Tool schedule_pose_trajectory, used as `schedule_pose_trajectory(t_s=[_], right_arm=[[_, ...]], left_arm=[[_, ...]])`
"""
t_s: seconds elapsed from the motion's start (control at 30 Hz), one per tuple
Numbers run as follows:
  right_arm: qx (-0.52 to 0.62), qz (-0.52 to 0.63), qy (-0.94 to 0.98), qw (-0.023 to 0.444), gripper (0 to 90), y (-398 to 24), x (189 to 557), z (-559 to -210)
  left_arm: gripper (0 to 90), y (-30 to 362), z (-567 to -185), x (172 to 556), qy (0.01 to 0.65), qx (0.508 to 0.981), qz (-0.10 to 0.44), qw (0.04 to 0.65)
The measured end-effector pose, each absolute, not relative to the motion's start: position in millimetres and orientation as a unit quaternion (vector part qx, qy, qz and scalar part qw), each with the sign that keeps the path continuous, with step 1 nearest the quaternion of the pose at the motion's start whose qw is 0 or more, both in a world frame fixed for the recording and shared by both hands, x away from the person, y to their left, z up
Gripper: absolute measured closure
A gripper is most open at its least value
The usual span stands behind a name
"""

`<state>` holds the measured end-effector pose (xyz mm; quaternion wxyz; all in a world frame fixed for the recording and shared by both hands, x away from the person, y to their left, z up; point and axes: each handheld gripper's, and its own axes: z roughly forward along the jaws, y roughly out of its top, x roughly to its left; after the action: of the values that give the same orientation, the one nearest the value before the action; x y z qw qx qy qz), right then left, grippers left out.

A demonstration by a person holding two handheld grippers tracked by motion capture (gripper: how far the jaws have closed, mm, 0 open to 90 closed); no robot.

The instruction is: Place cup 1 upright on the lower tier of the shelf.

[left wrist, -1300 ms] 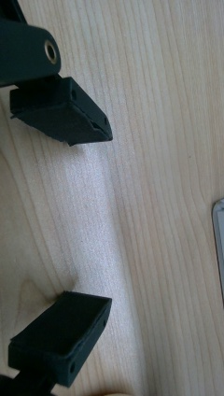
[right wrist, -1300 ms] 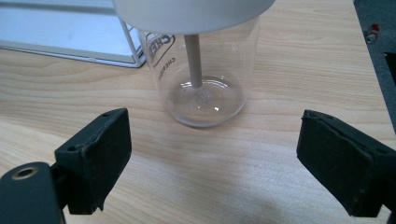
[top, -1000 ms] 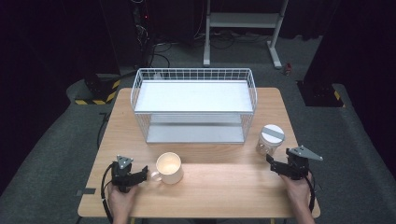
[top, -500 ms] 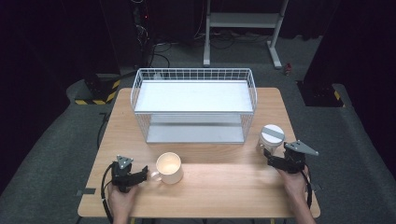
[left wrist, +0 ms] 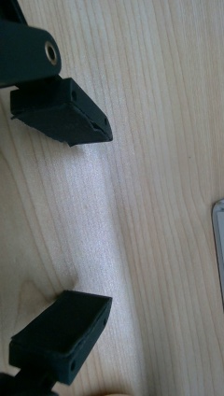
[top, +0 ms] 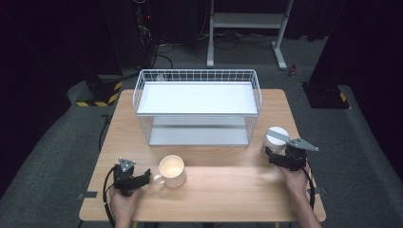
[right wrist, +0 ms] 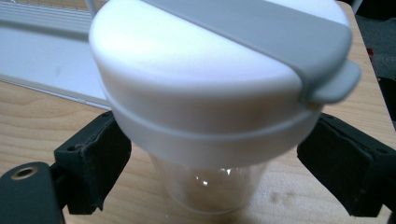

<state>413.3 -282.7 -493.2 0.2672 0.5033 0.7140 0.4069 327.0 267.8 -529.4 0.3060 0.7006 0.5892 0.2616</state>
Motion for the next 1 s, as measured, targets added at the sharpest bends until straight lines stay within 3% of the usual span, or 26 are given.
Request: schedule_pose_trajectory(t_s=[1.0], right_arm=[[0.497,0.401,0.717,0.280,18.4,-274.5,421.2,-495.9]], left_arm=[[17.7,267.7,-529.4,327.0,0.589,0.701,0.262,0.306]])
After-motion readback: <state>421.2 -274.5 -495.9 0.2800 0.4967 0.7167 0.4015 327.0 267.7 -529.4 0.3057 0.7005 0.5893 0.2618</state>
